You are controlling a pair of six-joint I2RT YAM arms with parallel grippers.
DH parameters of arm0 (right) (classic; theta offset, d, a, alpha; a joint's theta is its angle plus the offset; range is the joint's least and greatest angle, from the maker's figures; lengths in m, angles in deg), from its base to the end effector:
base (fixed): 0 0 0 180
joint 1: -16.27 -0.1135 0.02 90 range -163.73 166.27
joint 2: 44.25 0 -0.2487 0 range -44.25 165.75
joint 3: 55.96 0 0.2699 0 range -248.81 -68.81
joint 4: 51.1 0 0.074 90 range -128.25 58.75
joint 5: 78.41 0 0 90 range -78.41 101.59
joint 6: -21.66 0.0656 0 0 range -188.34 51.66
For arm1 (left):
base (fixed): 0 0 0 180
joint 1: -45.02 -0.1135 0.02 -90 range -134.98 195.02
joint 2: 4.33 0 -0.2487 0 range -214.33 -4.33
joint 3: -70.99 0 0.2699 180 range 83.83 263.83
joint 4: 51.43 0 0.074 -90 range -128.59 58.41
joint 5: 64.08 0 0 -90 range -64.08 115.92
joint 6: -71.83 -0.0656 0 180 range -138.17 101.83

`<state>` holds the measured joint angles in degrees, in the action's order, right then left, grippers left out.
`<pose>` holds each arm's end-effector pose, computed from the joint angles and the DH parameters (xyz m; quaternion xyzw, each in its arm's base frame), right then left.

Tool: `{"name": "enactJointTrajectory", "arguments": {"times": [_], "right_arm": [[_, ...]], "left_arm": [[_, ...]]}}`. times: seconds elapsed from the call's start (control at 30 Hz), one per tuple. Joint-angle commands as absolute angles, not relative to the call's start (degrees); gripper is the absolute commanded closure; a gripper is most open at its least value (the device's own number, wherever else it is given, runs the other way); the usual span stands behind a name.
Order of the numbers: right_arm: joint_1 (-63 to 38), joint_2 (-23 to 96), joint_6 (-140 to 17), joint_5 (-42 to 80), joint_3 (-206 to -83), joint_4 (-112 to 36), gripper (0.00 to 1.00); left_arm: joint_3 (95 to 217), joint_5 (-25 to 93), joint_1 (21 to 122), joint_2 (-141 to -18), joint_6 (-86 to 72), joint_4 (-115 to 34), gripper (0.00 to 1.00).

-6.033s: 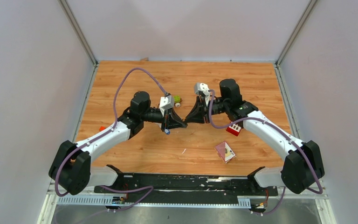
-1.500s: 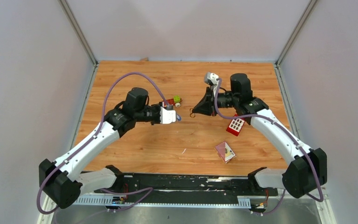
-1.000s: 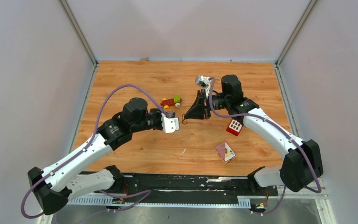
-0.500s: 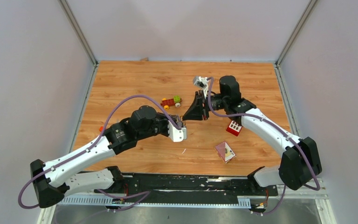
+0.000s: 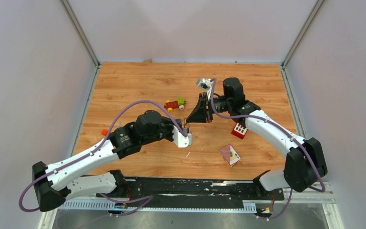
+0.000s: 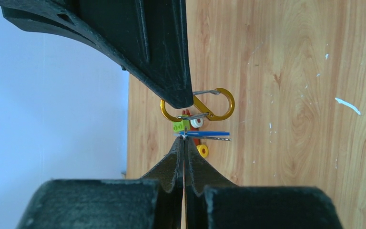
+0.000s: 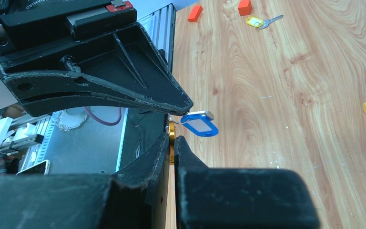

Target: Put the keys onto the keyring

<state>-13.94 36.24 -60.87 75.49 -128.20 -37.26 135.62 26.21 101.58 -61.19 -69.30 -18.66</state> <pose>0.2653 0.2227 0.2814 -0.4285 0.6317 0.5685 0.3068 0.1529 -0.2321 0.2992 0.6818 0.4965 -0.0276 0.5366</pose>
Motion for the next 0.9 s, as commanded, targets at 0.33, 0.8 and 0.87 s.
{"name": "enactJointTrajectory", "arguments": {"times": [0.33, 0.8, 0.87], "right_arm": [[-14.2, 36.8, -60.4, 74.4, -128.6, -38.9, 1.0], [-14.2, 37.5, -61.1, 73.5, -128.7, -38.5, 1.0], [-14.2, 37.5, -61.2, 73.4, -128.8, -38.4, 1.0]], "left_arm": [[136.8, 24.3, 102.8, -62.1, -70.5, -20.5, 1.0], [137.8, 23.7, 103.3, -63.0, -70.3, -20.3, 1.0], [137.7, 23.7, 103.3, -62.9, -70.3, -20.3, 1.0]]}}
